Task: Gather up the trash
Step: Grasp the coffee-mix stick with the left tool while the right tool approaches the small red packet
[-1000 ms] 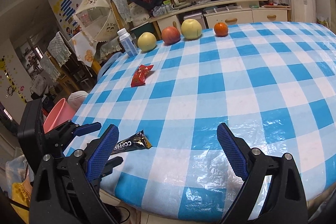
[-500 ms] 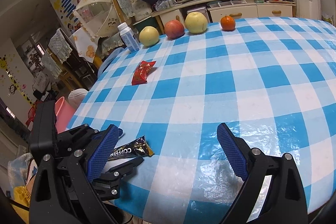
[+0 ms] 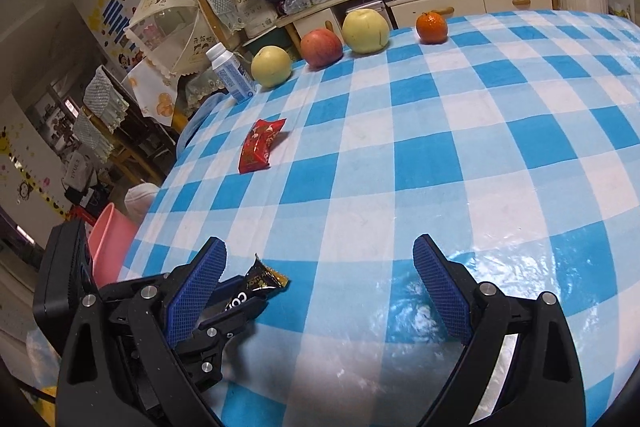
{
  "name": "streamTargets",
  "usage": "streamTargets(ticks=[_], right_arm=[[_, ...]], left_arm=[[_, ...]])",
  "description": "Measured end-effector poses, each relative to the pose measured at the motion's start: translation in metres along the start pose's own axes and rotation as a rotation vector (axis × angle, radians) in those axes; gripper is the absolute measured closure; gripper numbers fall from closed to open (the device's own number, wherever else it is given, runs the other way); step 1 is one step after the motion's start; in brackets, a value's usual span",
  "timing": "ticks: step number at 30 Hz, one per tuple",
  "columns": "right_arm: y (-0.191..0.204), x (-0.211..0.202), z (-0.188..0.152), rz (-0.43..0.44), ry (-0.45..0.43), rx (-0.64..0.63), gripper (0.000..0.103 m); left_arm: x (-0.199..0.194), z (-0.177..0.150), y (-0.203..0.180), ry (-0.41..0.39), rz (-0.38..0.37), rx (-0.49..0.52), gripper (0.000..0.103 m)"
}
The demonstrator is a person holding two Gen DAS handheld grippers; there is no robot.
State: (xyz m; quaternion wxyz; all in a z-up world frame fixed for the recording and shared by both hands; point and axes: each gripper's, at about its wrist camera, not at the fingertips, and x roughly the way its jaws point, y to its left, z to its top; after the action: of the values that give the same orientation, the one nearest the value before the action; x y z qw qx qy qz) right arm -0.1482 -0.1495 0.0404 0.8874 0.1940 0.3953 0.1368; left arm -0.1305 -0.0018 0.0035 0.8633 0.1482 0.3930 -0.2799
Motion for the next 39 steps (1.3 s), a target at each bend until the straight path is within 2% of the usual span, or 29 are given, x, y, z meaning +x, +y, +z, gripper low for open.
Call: streamTargets(ticks=[5, 12, 23, 27, 33, 39], right_arm=[[0.002, 0.015, 0.008, 0.022, 0.018, 0.010, 0.009], [0.016, 0.039, 0.019, 0.027, 0.045, -0.052, 0.010], [0.030, 0.072, 0.046, 0.080, 0.027, -0.076, 0.010], [0.042, 0.090, 0.059, 0.100, 0.031, -0.111, 0.020], [0.055, 0.124, 0.073, 0.142, 0.069, -0.129, 0.027], [0.073, 0.151, 0.083, 0.128, 0.104, -0.175, 0.030]], left_arm=[[-0.002, 0.001, 0.011, -0.003, 0.001, -0.051, 0.081], [-0.014, 0.004, 0.036, -0.040, -0.019, -0.153, 0.081], [-0.021, 0.004, 0.071, -0.063, 0.024, -0.264, 0.081], [-0.024, 0.003, 0.084, -0.074, 0.047, -0.302, 0.081], [-0.027, 0.001, 0.100, -0.094, 0.067, -0.355, 0.081], [-0.027, -0.001, 0.111, -0.098, 0.091, -0.385, 0.081]])
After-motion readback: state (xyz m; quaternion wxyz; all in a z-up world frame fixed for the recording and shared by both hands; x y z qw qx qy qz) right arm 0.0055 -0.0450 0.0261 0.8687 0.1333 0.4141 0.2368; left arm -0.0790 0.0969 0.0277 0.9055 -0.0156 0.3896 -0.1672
